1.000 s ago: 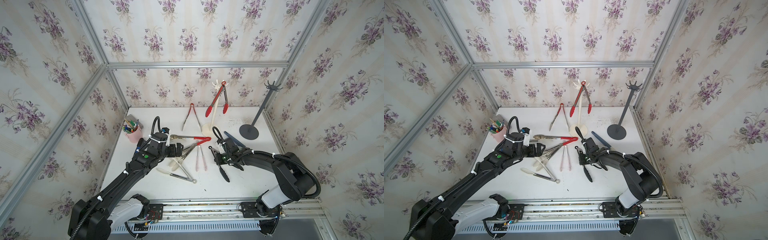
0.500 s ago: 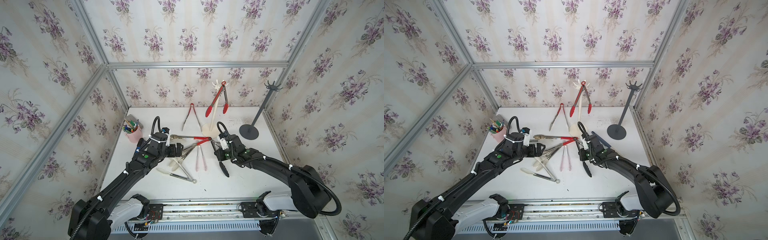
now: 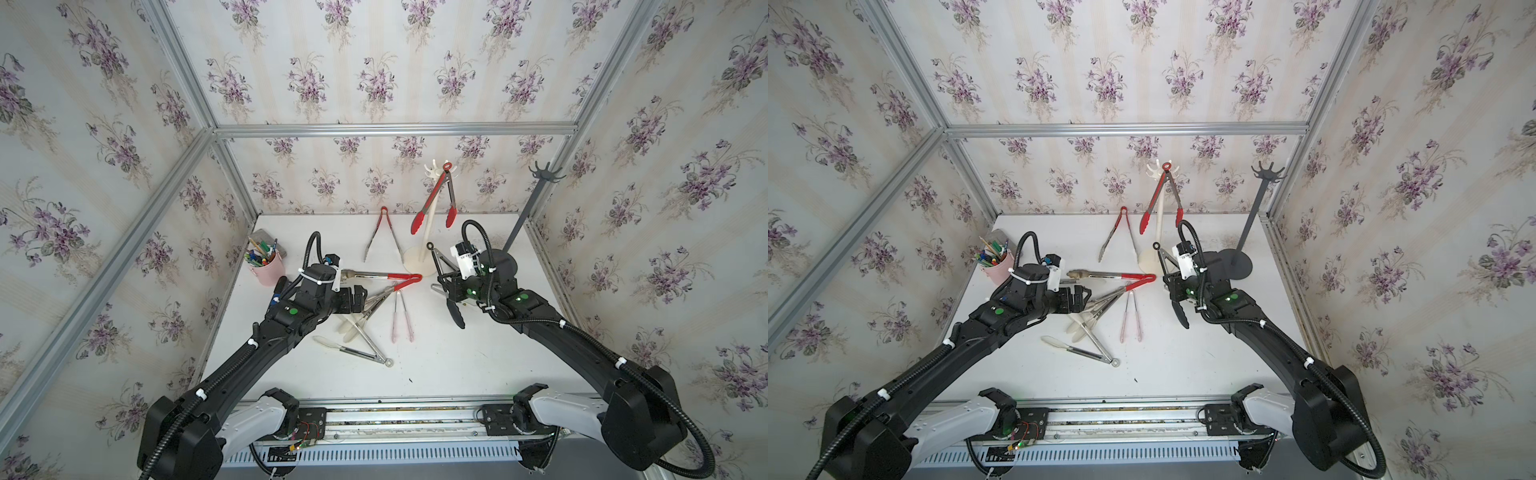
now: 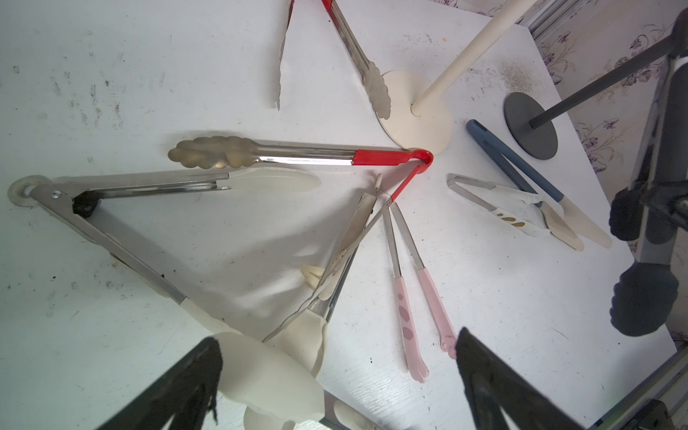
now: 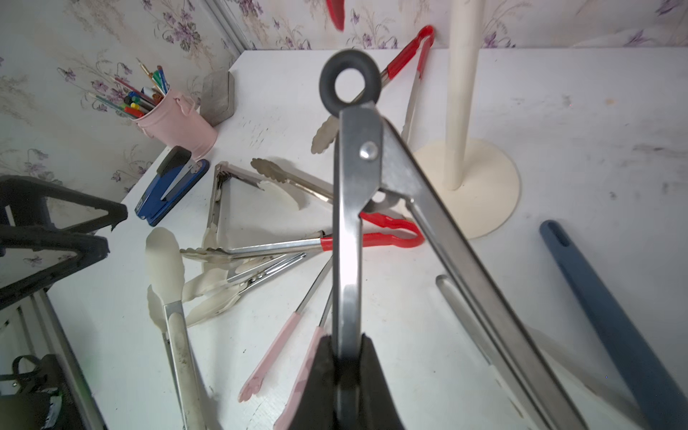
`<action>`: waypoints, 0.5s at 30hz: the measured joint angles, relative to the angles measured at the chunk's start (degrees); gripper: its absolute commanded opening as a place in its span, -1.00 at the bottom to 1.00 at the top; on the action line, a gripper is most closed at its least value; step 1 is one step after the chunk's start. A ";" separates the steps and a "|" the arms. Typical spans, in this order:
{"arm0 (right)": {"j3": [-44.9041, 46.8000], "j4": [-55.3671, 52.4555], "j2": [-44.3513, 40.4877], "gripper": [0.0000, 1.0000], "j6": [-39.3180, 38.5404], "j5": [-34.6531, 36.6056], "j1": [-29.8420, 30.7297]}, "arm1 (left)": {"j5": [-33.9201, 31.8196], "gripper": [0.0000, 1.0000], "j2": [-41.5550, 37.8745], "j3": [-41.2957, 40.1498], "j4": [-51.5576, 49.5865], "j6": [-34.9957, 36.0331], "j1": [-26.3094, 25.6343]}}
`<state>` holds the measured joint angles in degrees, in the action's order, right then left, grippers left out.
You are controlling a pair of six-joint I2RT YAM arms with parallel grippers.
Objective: Hang food tongs on kitchen utensil racks
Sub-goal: Hang the food tongs on the rack.
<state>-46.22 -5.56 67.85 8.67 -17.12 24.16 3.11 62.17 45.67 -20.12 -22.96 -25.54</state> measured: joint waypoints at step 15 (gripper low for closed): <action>-4.35 7.17 -2.62 -1.00 -2.64 -14.40 -12.50 | 0.15 0.99 -0.33 0.22 0.00 0.44 0.02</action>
<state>-50.57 1.61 65.23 6.02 -31.53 11.66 3.27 61.84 45.89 -20.12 -22.52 -25.52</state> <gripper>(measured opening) 0.078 0.993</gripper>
